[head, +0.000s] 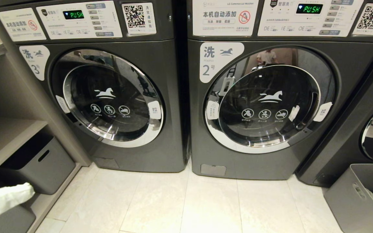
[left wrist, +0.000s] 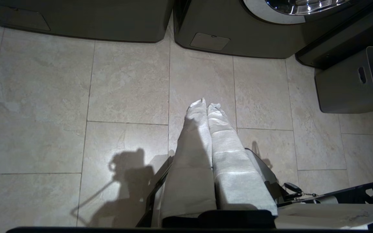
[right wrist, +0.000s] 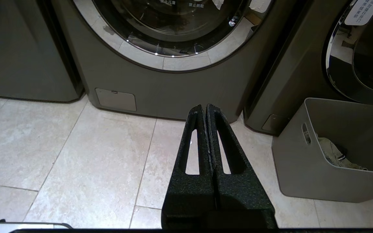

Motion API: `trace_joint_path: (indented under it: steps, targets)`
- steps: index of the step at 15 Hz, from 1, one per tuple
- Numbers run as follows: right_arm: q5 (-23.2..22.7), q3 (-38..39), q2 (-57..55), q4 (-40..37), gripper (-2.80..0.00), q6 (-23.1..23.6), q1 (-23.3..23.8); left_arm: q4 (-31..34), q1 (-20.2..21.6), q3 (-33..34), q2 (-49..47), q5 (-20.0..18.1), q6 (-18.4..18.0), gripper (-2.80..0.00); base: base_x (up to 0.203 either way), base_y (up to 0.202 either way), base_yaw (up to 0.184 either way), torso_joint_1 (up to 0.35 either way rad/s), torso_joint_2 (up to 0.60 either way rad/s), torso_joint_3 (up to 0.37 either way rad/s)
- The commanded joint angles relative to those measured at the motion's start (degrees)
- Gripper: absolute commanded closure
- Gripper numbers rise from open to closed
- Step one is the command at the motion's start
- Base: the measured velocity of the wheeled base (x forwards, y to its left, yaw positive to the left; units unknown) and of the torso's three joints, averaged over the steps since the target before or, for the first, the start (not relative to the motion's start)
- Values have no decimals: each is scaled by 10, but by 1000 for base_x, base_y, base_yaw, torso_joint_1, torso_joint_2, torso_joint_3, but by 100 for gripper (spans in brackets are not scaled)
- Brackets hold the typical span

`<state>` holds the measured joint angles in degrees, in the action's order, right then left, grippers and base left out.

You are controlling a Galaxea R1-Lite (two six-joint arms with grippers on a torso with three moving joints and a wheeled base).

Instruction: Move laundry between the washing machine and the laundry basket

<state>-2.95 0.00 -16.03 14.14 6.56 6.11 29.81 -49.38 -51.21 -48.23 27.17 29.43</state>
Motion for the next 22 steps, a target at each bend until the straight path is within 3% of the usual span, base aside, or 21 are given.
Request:
trace_joint_path:
  steps: [1, 4, 9, 20, 22]
  targets:
    - [-1, 23, -2, 2, 0, 1, -8, 6, 0, -1, 3, 1, 2, 0, 0, 0, 0, 0, 0, 0]
    - [-3, 23, 26, 1, 0, 6, -89, 8, 0, -4, 2, 1, 2, 0, 0, 0, 0, 0, 0, 0]
    - [-1, 23, 157, 4, 0, 12, -70, 6, 0, -11, -16, 0, 2, 0, 0, 0, 0, 0, 0, 0]
    - [8, 23, 159, 29, 0, -3, -67, 5, 11, 47, -10, 20, 12, 0, 0, 0, 0, 0, 0, 0]
    - [8, 23, 159, 29, 0, -4, -67, -4, 35, 54, -28, -11, 27, 0, 0, 0, 0, 0, 0, 0]
